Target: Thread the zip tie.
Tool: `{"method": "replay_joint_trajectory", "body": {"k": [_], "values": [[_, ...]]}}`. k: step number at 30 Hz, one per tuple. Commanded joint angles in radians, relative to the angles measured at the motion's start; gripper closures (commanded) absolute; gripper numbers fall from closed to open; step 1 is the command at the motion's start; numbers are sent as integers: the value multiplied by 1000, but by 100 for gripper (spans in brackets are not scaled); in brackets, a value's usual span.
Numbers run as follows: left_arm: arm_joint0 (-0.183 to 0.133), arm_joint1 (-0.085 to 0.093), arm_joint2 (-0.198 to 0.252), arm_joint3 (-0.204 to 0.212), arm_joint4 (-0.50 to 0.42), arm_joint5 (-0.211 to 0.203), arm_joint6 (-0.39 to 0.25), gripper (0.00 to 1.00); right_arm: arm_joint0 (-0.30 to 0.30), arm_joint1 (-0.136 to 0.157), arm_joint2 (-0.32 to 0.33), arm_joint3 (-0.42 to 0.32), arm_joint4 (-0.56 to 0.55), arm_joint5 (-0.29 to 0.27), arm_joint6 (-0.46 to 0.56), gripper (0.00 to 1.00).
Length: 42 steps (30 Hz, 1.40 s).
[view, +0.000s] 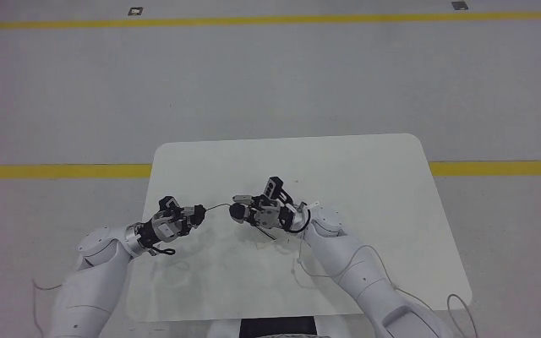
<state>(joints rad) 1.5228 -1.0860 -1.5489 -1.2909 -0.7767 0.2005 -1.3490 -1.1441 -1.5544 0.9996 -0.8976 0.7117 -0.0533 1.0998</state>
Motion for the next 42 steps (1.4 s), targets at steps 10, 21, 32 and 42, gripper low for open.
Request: {"method": "replay_joint_trajectory", "body": {"k": [10,21,32,42], "values": [[0,0,0,0,0,0,0,100,26,-7,-26,32,18,-9,-2,90],[0,0,0,0,0,0,0,100,43,-5,-40,40,-11,-17,-25,100],[7,-1,18,-19,-10,-4,47,0,36,13,-25,15,-54,-22,-34,100],[21,6,48,-46,-10,-24,70,0,25,17,-35,-12,-54,-13,-34,100]]}}
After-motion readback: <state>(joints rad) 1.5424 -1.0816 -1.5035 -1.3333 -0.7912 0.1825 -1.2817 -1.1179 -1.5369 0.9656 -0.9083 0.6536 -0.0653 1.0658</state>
